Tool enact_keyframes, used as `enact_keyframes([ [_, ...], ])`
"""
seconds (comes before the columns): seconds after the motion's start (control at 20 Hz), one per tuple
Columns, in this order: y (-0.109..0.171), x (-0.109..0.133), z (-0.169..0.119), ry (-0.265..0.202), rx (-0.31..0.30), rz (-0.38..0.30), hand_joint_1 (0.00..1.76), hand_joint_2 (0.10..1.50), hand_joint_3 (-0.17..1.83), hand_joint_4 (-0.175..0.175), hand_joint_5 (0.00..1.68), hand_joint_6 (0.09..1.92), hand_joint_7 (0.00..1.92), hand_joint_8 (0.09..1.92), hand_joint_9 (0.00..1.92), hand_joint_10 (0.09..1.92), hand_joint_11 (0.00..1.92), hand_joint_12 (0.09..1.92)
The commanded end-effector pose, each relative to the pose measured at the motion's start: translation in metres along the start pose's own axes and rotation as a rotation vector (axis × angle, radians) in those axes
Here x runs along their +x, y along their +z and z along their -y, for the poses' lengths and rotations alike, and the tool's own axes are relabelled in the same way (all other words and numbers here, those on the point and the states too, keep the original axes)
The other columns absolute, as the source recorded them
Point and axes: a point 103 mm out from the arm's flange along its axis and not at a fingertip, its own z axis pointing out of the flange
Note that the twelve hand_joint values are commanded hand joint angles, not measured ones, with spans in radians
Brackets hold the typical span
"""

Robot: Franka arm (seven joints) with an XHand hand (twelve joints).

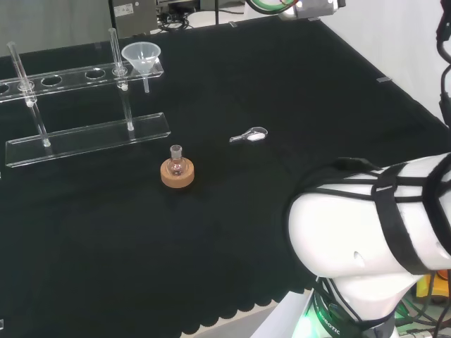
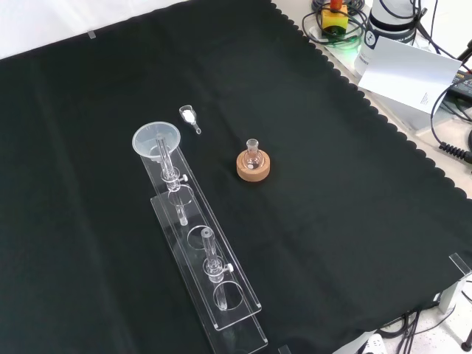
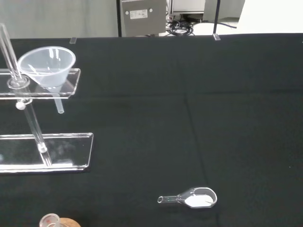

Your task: Pick up the funnel from the transparent funnel stand.

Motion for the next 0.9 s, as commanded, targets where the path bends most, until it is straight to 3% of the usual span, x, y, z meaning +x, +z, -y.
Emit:
enact_keyframes([
  [0.05, 0.033, -0.01, -0.039, -0.008, 0.016, 0.03, 0.02, 1.11, 0.4, -0.002, 0.23, 0.09, 0.12, 0.55, 0.24, 0.65, 0.07, 1.38],
  [0.25, 0.053, -0.021, -0.063, -0.016, 0.014, 0.032, 0.13, 1.07, 0.36, -0.012, 0.26, 0.09, 0.18, 0.57, 0.29, 0.66, 0.09, 1.39],
  [0.55, 0.086, -0.035, -0.097, 0.001, 0.06, 0.06, 0.31, 1.0, 0.31, -0.022, 0.33, 0.09, 0.25, 0.61, 0.37, 0.66, 0.14, 1.39],
  [0.8, 0.105, -0.029, -0.111, -0.017, 0.07, 0.059, 0.46, 0.95, 0.29, -0.029, 0.38, 0.09, 0.32, 0.64, 0.43, 0.66, 0.19, 1.38],
  [0.9, 0.106, -0.028, -0.117, 0.001, 0.059, 0.107, 0.5, 0.93, 0.28, -0.033, 0.38, 0.09, 0.33, 0.65, 0.45, 0.65, 0.21, 1.38],
])
